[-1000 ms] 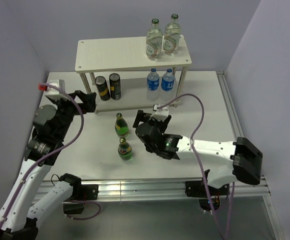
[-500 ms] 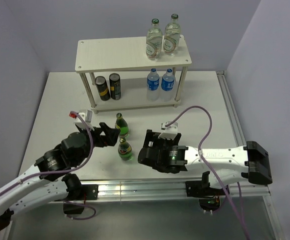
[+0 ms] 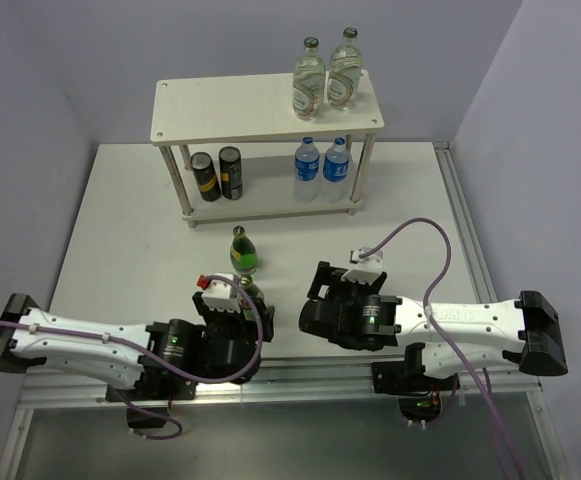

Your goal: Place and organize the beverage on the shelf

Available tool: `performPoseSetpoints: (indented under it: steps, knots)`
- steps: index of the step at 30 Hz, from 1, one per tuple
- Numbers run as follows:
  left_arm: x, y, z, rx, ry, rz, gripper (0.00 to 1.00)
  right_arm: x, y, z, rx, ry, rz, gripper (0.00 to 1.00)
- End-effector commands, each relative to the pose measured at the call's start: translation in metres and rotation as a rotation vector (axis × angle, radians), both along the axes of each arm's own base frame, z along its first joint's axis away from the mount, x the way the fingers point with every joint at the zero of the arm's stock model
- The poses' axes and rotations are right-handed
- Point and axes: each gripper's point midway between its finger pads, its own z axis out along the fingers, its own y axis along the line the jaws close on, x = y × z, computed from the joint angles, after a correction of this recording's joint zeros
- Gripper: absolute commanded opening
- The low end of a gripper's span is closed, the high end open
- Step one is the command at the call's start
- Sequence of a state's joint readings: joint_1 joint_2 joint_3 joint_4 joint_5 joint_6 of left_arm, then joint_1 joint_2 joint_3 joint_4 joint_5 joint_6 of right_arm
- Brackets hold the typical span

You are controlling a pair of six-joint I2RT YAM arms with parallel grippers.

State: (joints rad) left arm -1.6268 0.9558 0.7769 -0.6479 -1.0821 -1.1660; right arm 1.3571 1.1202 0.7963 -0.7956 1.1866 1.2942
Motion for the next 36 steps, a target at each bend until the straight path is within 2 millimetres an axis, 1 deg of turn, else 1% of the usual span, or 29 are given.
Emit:
performPoseSetpoints:
  steps: [1,2,4,5,7,8,9,10,11,12,13,14,15,16,17,18,20,23,26,28,29,31,32,33,36]
  knots:
    - [0.003,0.017,0.014,-0.112,-0.049,0.176,0.99,0.002,-0.011,0.008,0.042,-0.046,-0.034,1.0]
    - [0.003,0.023,0.005,-0.036,-0.065,0.182,0.99,0.001,-0.012,0.006,0.038,-0.044,-0.033,1.0]
    - [0.001,0.02,0.0,-0.038,-0.062,0.193,0.99,0.001,-0.013,0.005,0.043,-0.041,-0.033,1.0]
    - [0.001,0.019,-0.01,0.0,-0.071,0.191,0.99,0.0,-0.013,0.003,0.04,-0.038,-0.03,1.0]
    - [0.0,0.013,-0.022,0.002,-0.075,0.19,0.99,0.0,-0.013,0.003,0.047,-0.039,-0.029,1.0]
    - [0.001,0.016,-0.032,0.02,-0.084,0.188,0.99,0.0,-0.013,0.001,0.046,-0.037,-0.028,1.0]
    - [0.001,0.01,-0.035,-0.008,-0.081,0.186,0.99,0.0,-0.013,0.001,0.047,-0.037,-0.027,1.0]
    - [0.001,0.01,-0.041,-0.005,-0.085,0.184,0.99,0.0,-0.013,0.001,0.048,-0.036,-0.024,1.0]
    - [0.001,0.013,-0.05,0.013,-0.092,0.18,0.99,-0.001,-0.012,0.001,0.05,-0.034,-0.021,1.0]
    - [0.003,0.013,-0.055,0.022,-0.091,0.179,0.99,0.0,-0.012,0.001,0.05,-0.034,-0.022,1.0]
    - [0.003,0.007,-0.057,-0.013,-0.078,0.179,0.99,-0.001,-0.012,0.0,0.05,-0.033,-0.021,1.0]
    - [0.005,0.01,-0.066,-0.001,-0.075,0.179,0.99,-0.001,-0.012,-0.001,0.047,-0.03,-0.019,1.0]
    - [0.01,0.013,-0.071,0.042,-0.081,0.179,0.99,-0.001,-0.013,-0.001,0.046,-0.031,-0.02,1.0]
    - [0.01,-0.001,-0.069,-0.033,-0.056,0.166,0.99,-0.001,-0.013,-0.001,0.047,-0.03,-0.019,1.0]
    - [0.012,0.003,-0.08,-0.009,-0.06,0.156,0.99,-0.001,-0.014,-0.002,0.044,-0.029,-0.017,1.0]
    - [0.016,0.005,-0.083,0.031,-0.075,0.143,0.99,-0.001,-0.014,-0.002,0.047,-0.027,-0.017,1.0]
    - [0.02,0.001,-0.086,-0.02,-0.078,0.148,0.99,-0.002,-0.014,-0.002,0.047,-0.027,-0.017,1.0]
    - [0.025,0.003,-0.089,-0.024,-0.101,0.161,0.99,-0.002,-0.014,-0.004,0.051,-0.025,-0.015,1.0]
    - [0.031,0.007,-0.096,0.009,-0.12,0.172,0.99,-0.002,-0.011,-0.006,0.052,-0.021,-0.01,1.0]
    - [0.035,0.007,-0.097,0.001,-0.131,0.183,0.99,-0.002,-0.009,-0.009,0.048,-0.019,-0.006,1.0]
    - [0.036,0.01,-0.101,0.011,-0.135,0.185,0.99,-0.001,-0.008,-0.01,0.047,-0.018,-0.006,1.0]
    - [0.039,0.007,-0.101,-0.01,-0.136,0.186,0.98,-0.001,-0.006,-0.012,0.037,-0.015,-0.002,1.0]
    - [0.043,0.012,-0.106,0.006,-0.137,0.192,0.98,-0.001,-0.005,-0.014,0.03,-0.013,-0.002,1.0]
    - [0.044,0.005,-0.106,-0.006,-0.131,0.17,0.98,-0.001,-0.005,-0.014,0.027,-0.013,0.0,1.0]
    - [0.054,0.012,-0.115,0.035,-0.129,0.171,0.99,-0.001,-0.002,-0.015,0.024,-0.011,0.007,1.0]
